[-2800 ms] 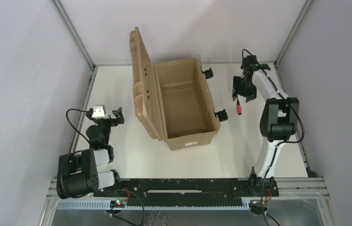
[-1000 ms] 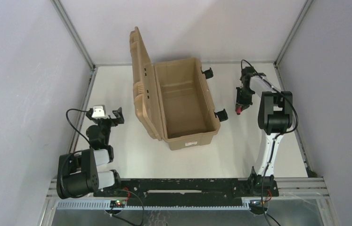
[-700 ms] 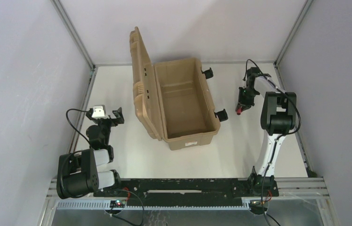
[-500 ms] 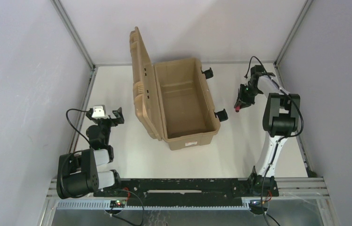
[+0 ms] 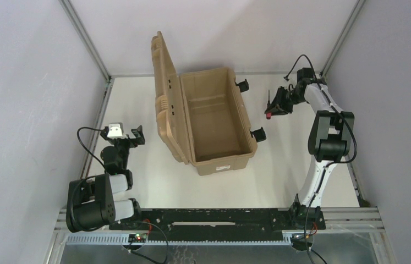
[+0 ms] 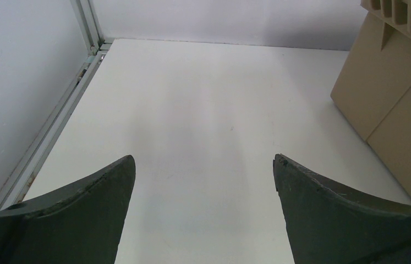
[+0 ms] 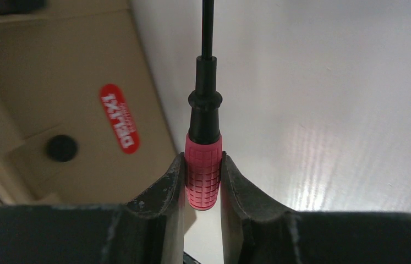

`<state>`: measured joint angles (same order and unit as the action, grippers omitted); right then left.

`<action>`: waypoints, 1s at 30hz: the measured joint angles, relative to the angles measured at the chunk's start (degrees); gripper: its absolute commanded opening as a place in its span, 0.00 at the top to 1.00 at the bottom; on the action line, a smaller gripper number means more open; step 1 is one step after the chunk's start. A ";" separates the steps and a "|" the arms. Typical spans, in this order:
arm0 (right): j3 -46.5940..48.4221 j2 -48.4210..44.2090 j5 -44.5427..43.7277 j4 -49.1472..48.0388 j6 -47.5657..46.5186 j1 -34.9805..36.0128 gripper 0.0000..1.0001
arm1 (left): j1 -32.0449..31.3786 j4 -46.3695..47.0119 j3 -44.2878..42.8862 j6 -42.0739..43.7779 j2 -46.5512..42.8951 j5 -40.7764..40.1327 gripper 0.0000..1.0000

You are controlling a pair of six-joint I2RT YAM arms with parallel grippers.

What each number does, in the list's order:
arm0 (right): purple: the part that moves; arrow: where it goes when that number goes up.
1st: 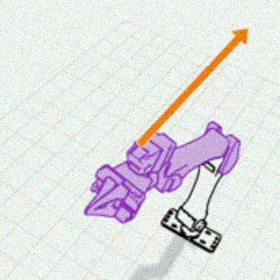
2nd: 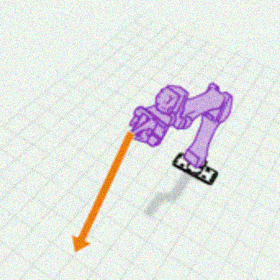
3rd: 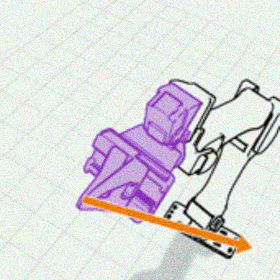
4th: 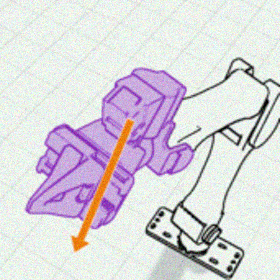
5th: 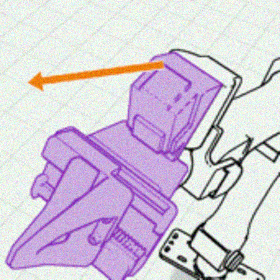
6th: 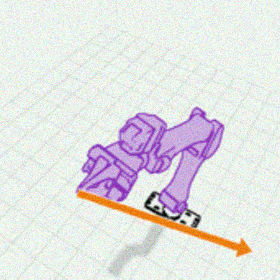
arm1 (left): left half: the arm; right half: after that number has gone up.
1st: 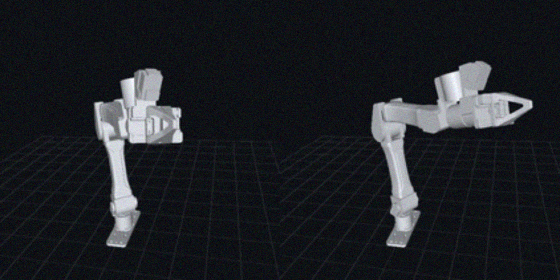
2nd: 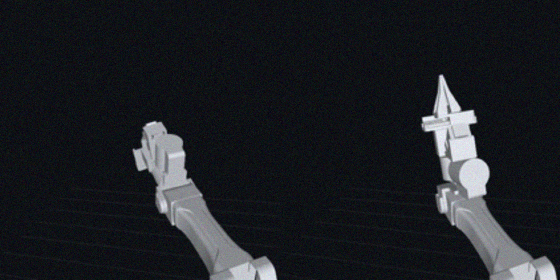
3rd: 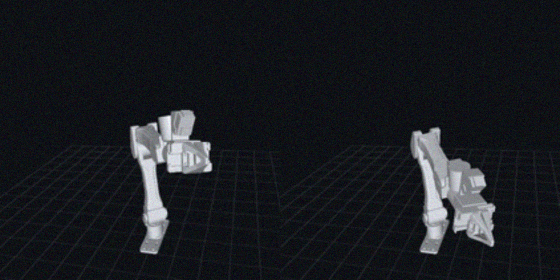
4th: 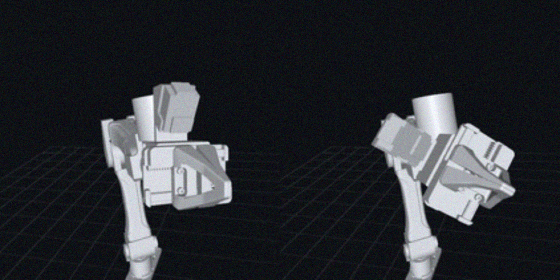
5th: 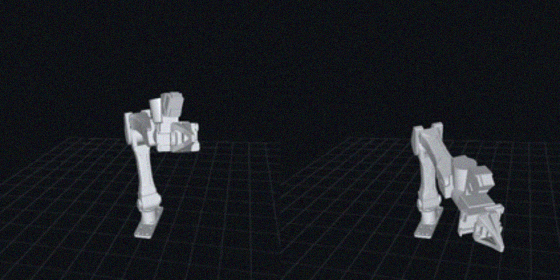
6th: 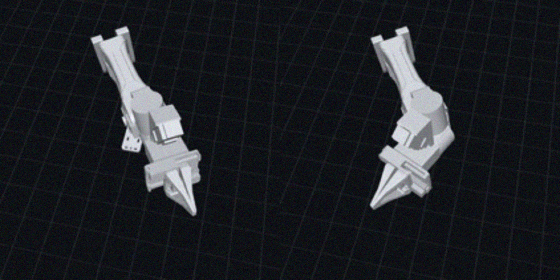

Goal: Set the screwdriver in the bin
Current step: Pick up the screwdriver from the center of the board, then place the screwdriver in the bin.

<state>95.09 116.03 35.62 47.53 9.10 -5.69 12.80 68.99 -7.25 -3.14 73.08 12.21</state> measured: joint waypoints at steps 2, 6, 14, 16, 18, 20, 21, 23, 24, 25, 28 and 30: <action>2.14 0.00 2.89 0.15 0.66 -0.07 0.98 | 0.00 -0.02 0.00 0.00 0.02 0.02 0.00; 6.38 0.00 8.50 0.61 2.47 -0.24 0.97 | 0.00 0.00 0.00 0.00 0.02 0.00 0.00; 13.03 0.00 15.30 1.25 8.46 -0.20 0.96 | 0.00 -0.02 0.00 0.00 0.02 0.00 0.00; 15.23 0.00 16.02 1.53 10.10 -0.11 0.96 | 0.00 -0.02 0.00 0.00 0.02 0.00 0.00; 17.18 0.00 16.06 1.92 11.21 0.13 0.96 | 0.00 0.00 0.00 0.00 0.02 0.00 0.00; 19.65 0.00 16.02 2.62 12.41 0.44 0.96 | 0.00 -0.02 0.00 0.00 0.00 0.00 0.00; 21.05 0.00 15.96 3.13 13.14 0.70 0.96 | 0.00 -0.02 0.00 0.00 0.00 0.02 0.00; 23.45 0.00 15.74 3.96 14.53 1.16 0.96 | 0.00 -0.02 0.00 0.00 0.00 0.00 0.00; 24.65 0.00 15.43 4.37 15.30 1.40 0.96 | 0.00 -0.02 0.00 0.00 0.00 0.00 0.00; 25.79 0.00 15.04 4.79 15.96 1.70 0.96 | 0.00 -0.02 0.00 0.00 0.00 0.02 0.00; 29.18 0.00 13.40 6.10 18.18 3.02 0.96 | 0.00 -0.02 0.00 0.00 0.00 0.00 0.00; 31.23 0.00 12.31 6.64 19.67 4.11 0.96 | -0.02 -0.02 0.00 0.00 0.02 0.00 0.00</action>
<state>126.32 116.03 47.92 54.17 28.77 -1.58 12.78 68.97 -7.25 -3.14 73.10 12.21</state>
